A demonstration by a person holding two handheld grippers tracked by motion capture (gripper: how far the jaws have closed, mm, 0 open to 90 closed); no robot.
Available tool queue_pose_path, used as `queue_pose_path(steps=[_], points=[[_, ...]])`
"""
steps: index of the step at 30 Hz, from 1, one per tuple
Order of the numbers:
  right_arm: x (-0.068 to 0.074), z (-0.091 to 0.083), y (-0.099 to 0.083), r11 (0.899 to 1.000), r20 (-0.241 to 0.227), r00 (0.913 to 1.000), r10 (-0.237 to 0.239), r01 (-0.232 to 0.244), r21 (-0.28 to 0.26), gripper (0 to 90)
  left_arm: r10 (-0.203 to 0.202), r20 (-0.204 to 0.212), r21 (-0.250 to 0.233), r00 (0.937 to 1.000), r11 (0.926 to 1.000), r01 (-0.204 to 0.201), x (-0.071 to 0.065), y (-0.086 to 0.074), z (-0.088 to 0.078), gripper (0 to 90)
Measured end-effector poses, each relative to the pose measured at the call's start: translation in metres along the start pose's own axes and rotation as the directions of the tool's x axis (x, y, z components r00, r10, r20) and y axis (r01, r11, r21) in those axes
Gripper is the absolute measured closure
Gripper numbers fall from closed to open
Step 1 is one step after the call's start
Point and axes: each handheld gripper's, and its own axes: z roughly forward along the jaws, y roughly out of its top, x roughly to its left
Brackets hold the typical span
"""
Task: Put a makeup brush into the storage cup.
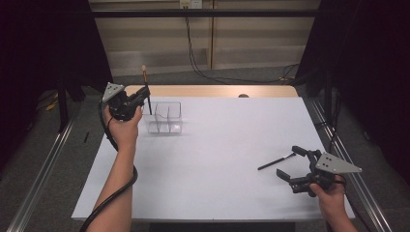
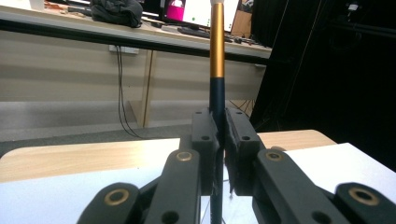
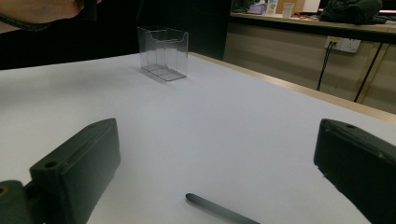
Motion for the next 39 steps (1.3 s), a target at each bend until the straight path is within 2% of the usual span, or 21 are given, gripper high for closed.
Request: queue_pose_path(steps=[16, 29, 39], points=[[-0.001, 0.002, -0.001, 1.000, -0.003, 1.0000, 0.002, -0.002, 0.004, 0.0, 0.027, -0.030, -0.004, 0.9992, 0.9996, -0.027, 0.009, 0.009, 0.007, 83.5], [-0.001, 0.002, -0.001, 1.000, -0.007, 1.0000, 0.003, -0.002, 0.008, 0.0, 0.015, -0.070, -0.019, 0.9975, 0.9997, -0.016, 0.018, 0.013, 0.012, 83.5], [-0.001, 0.001, -0.001, 1.000, -0.005, 1.0000, 0.004, -0.004, 0.004, 0.0, 0.033, -0.085, -0.019, 0.9958, 0.9992, -0.035, 0.023, 0.016, 0.013, 83.5]])
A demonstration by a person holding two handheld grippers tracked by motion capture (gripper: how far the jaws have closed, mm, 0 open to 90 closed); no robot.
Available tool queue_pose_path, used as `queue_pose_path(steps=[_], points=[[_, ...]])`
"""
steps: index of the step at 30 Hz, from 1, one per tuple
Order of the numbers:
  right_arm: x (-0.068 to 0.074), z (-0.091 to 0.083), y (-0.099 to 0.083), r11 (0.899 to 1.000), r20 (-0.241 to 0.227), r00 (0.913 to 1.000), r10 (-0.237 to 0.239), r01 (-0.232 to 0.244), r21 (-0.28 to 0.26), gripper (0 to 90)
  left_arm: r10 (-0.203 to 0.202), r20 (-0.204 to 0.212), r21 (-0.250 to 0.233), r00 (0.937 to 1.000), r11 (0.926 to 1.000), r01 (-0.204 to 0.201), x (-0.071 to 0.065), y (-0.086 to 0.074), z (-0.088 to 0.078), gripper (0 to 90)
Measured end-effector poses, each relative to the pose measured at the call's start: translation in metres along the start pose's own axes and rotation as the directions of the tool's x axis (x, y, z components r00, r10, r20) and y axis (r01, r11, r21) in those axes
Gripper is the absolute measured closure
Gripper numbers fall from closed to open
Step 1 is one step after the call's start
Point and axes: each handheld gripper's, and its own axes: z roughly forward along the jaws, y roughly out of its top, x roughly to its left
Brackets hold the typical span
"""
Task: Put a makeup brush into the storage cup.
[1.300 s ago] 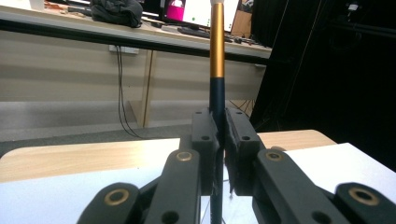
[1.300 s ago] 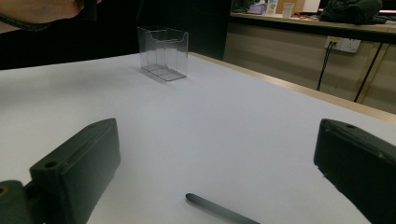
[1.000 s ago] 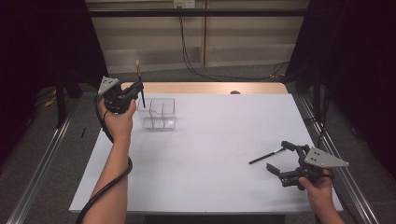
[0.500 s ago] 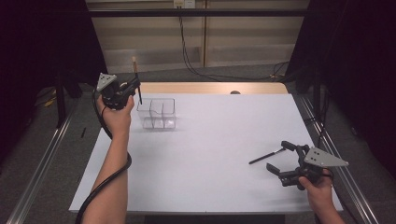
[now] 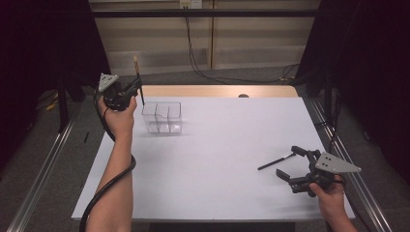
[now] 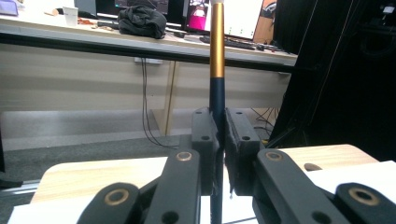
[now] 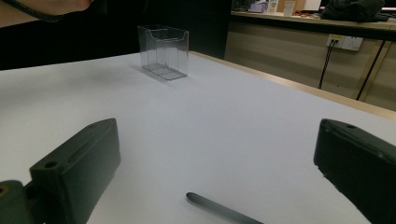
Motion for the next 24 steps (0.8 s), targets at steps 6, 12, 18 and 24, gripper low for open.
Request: queue_pose_path(steps=[6, 12, 18, 24], points=[[0.000, 0.001, 0.000, 1.000, -0.001, 1.0000, -0.001, 0.001, 0.001, 0.0, -0.011, -0.003, -0.009, 0.9999, 0.9999, 0.011, 0.002, 0.000, 0.001, 83.5], [0.000, 0.001, 0.000, 1.000, -0.001, 1.0000, 0.001, -0.001, 0.003, 0.0, -0.019, -0.008, -0.008, 0.9998, 0.9998, 0.019, 0.003, -0.005, 0.003, 83.5], [0.000, 0.001, 0.000, 1.000, 0.000, 1.0000, 0.001, -0.001, 0.001, 0.0, -0.022, -0.004, -0.005, 0.9997, 0.9997, 0.022, 0.001, -0.010, 0.004, 83.5], [0.000, 0.002, 0.000, 1.000, -0.004, 1.0000, -0.002, 0.002, 0.003, 0.0, -0.020, 0.016, -0.001, 0.9997, 0.9998, 0.020, -0.004, -0.016, 0.005, 83.5]])
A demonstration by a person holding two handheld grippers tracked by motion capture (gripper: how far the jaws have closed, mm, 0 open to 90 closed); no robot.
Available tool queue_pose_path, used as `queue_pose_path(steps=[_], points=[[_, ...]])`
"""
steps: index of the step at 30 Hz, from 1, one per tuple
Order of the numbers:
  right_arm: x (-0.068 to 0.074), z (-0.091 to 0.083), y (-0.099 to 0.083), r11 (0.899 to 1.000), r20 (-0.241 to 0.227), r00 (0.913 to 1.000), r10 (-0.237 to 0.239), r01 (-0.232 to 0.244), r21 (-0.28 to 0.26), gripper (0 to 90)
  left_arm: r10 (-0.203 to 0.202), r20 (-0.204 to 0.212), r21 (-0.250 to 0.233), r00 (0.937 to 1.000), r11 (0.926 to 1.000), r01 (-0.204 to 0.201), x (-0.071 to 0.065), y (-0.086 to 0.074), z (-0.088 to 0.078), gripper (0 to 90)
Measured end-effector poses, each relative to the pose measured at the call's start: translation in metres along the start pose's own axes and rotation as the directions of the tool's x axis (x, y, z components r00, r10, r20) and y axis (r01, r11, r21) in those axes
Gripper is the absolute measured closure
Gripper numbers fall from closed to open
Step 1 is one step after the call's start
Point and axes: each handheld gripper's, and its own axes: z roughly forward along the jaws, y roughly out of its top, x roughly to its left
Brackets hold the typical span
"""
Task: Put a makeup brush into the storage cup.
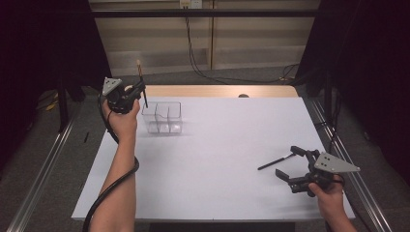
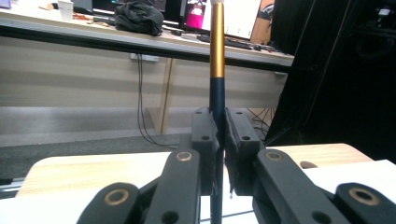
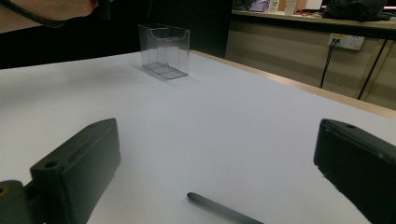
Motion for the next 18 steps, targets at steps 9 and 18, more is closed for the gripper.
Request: queue_pose_path(steps=[9, 18], points=[[0.000, 0.000, 0.000, 1.000, 0.000, 1.0000, 0.001, -0.001, -0.001, 0.0, 0.001, 0.001, 0.003, 1.0000, 1.0000, -0.001, -0.002, -0.009, 0.001, 83.5], [0.000, 0.000, 0.000, 1.000, -0.001, 1.0000, 0.002, -0.002, -0.001, 0.0, 0.000, -0.003, 0.006, 1.0000, 1.0000, 0.000, -0.001, -0.014, 0.002, 83.4]])
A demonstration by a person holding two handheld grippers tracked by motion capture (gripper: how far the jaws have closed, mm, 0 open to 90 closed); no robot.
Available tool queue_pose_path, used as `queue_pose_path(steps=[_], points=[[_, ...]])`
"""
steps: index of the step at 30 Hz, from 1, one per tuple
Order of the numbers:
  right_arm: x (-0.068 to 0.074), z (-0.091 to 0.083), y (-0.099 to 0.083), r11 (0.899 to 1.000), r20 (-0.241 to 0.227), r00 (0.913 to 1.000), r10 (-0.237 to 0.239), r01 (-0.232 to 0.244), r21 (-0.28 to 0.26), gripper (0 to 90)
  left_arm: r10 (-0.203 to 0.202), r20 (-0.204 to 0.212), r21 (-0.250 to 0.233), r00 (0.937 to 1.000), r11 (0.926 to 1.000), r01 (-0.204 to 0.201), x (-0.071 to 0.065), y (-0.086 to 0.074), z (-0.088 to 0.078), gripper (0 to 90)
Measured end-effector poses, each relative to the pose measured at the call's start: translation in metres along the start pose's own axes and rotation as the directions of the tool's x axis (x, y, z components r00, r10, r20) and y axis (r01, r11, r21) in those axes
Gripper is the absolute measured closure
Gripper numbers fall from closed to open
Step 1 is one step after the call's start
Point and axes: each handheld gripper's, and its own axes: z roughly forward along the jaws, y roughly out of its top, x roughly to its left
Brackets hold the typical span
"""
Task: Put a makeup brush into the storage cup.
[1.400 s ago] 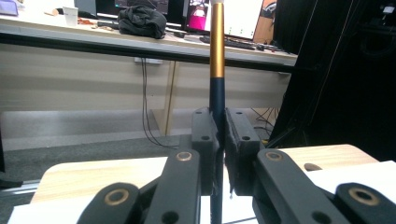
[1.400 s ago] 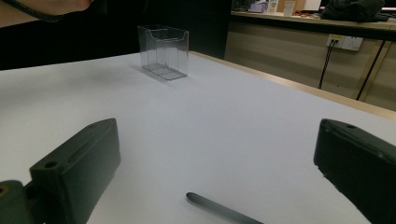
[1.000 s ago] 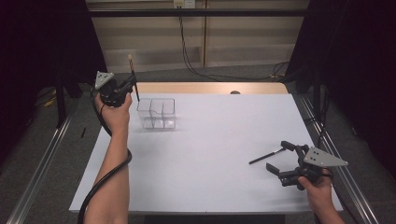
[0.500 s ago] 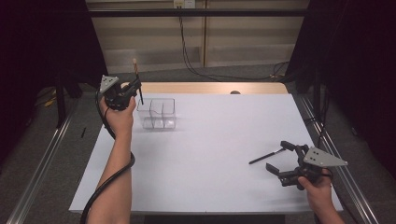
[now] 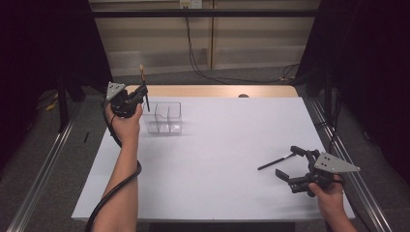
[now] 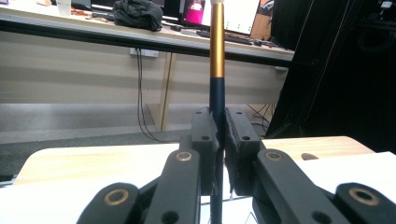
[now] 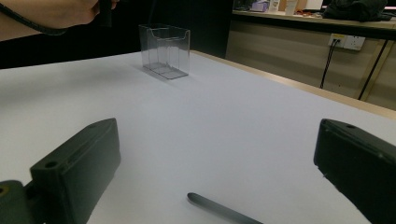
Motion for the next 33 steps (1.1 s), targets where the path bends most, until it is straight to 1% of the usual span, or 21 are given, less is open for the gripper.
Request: queue_pose_path(steps=[6, 14, 18, 25, 30, 33], points=[[0.000, 0.000, 0.000, 1.000, 0.001, 1.0000, 0.000, 0.000, -0.001, 0.0, 0.007, 0.004, -0.002, 1.0000, 1.0000, -0.007, -0.001, -0.001, 0.000, 83.5], [0.000, 0.000, 0.000, 1.000, 0.000, 1.0000, 0.000, 0.000, -0.001, 0.0, 0.015, 0.001, 0.009, 0.9999, 0.9998, -0.015, 0.000, -0.005, 0.000, 83.4], [0.000, 0.000, 0.000, 1.000, 0.000, 1.0000, 0.001, -0.001, 0.001, 0.0, 0.006, 0.002, 0.010, 1.0000, 0.9999, -0.006, -0.001, -0.009, 0.000, 83.4], [0.000, 0.000, 0.000, 1.000, 0.000, 1.0000, 0.001, -0.001, 0.001, 0.0, 0.005, 0.003, 0.019, 1.0000, 0.9998, -0.005, 0.000, -0.014, 0.000, 83.4], [0.000, 0.000, 0.000, 1.000, 0.001, 1.0000, 0.001, -0.001, 0.000, 0.0, -0.001, 0.004, 0.016, 1.0000, 0.9999, 0.001, 0.000, -0.016, -0.001, 83.4], [0.000, 0.000, 0.000, 1.000, 0.001, 1.0000, 0.000, 0.000, 0.001, 0.0, 0.005, 0.001, 0.025, 1.0000, 0.9997, -0.005, 0.001, -0.017, -0.002, 83.4]])
